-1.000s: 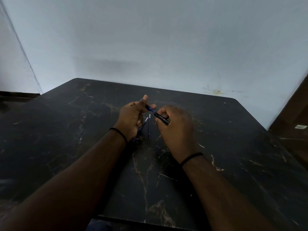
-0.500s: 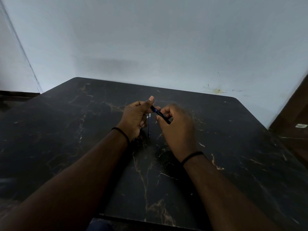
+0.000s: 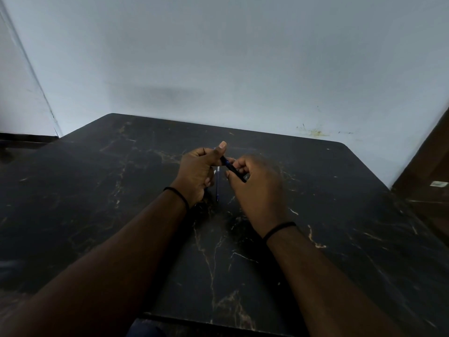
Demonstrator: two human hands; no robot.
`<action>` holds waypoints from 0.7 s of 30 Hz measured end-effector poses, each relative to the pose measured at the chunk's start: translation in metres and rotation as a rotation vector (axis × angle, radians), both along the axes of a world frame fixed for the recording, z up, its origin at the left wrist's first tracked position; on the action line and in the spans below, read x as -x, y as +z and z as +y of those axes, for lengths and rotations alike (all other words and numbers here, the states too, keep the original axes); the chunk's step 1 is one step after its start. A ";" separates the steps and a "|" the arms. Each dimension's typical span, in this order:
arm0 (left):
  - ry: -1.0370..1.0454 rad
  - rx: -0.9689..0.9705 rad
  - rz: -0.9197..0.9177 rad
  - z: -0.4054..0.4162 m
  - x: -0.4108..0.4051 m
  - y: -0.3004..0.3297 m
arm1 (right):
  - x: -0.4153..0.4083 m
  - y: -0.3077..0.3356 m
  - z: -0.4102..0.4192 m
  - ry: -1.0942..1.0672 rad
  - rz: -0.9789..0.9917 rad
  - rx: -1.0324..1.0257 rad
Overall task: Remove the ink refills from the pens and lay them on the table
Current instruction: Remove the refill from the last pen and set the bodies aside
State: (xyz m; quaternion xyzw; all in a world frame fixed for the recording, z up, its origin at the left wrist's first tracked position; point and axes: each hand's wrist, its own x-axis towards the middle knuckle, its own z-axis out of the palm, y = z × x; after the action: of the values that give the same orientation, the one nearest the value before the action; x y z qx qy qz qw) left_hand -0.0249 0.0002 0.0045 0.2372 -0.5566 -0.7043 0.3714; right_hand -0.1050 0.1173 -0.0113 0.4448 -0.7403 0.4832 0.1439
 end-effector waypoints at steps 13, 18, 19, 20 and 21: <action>0.006 -0.003 -0.004 0.000 -0.002 0.000 | 0.000 -0.002 0.001 0.055 -0.028 -0.082; 0.027 -0.017 0.008 0.001 -0.001 0.002 | 0.000 -0.005 -0.002 0.005 -0.084 -0.036; 0.020 -0.019 0.016 0.002 -0.001 0.002 | 0.001 -0.007 -0.002 0.000 -0.082 -0.031; 0.011 -0.020 0.023 0.002 -0.001 0.003 | 0.003 -0.008 -0.002 -0.001 -0.078 -0.020; 0.003 -0.022 0.027 0.002 -0.001 0.003 | 0.004 -0.009 -0.002 -0.001 -0.069 -0.018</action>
State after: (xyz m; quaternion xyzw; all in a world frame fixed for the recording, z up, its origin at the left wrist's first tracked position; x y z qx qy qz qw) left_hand -0.0242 0.0026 0.0077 0.2325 -0.5434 -0.7128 0.3776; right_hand -0.1088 0.1156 -0.0201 0.4288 -0.7492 0.4916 0.1146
